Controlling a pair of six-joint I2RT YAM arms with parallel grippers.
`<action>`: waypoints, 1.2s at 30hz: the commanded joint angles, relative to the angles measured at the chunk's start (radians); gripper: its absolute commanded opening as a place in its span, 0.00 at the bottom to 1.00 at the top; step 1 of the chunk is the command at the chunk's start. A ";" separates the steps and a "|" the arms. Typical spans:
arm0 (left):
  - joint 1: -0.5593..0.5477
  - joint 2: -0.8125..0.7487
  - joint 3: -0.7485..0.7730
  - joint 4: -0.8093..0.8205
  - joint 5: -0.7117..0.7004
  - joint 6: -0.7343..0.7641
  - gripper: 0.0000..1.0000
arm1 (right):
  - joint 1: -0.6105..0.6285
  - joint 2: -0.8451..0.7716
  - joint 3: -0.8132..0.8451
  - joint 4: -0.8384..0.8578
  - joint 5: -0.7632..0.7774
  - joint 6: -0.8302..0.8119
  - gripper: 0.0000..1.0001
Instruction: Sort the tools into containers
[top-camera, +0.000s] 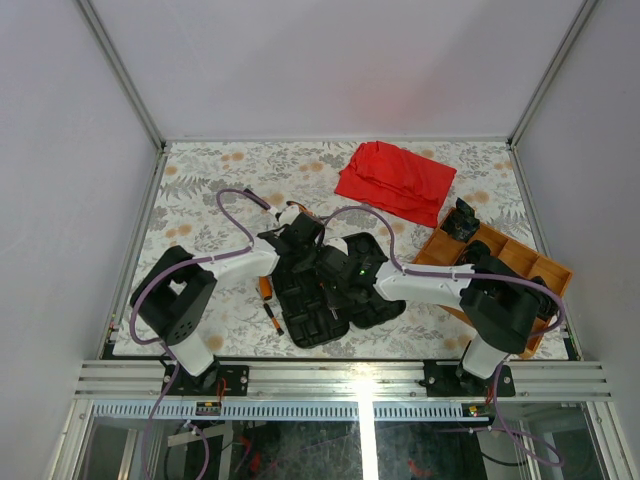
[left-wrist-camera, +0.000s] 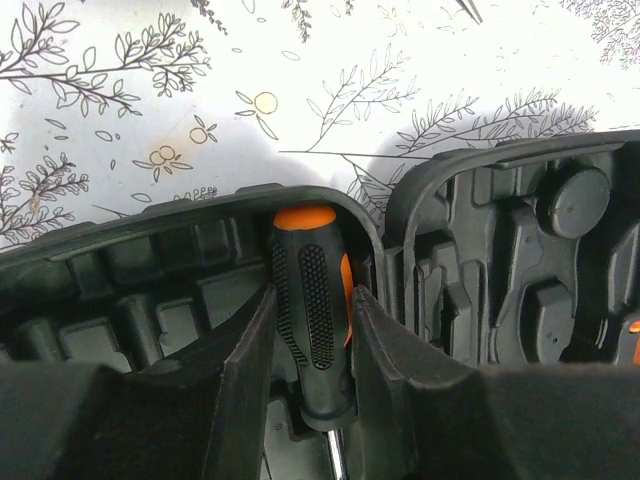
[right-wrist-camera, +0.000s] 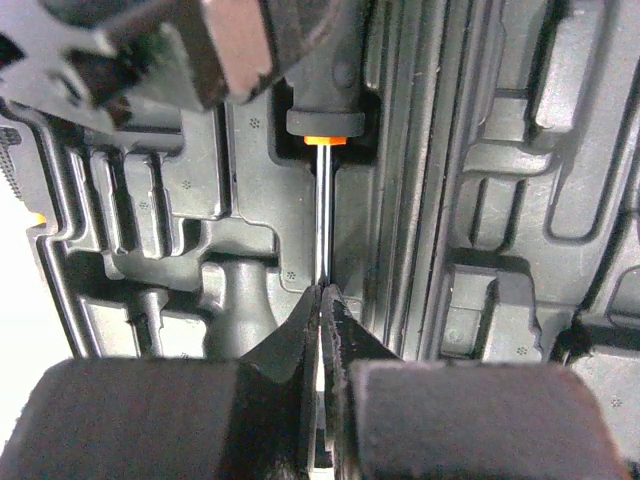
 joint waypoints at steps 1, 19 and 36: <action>-0.023 0.097 -0.043 -0.037 0.008 0.035 0.00 | 0.010 0.222 -0.122 -0.073 -0.032 0.015 0.00; -0.043 0.178 -0.026 -0.035 0.046 0.081 0.00 | 0.026 0.460 -0.092 -0.124 0.040 0.049 0.00; 0.026 0.079 -0.126 -0.014 0.075 0.101 0.00 | -0.026 0.203 -0.110 -0.273 0.172 -0.008 0.00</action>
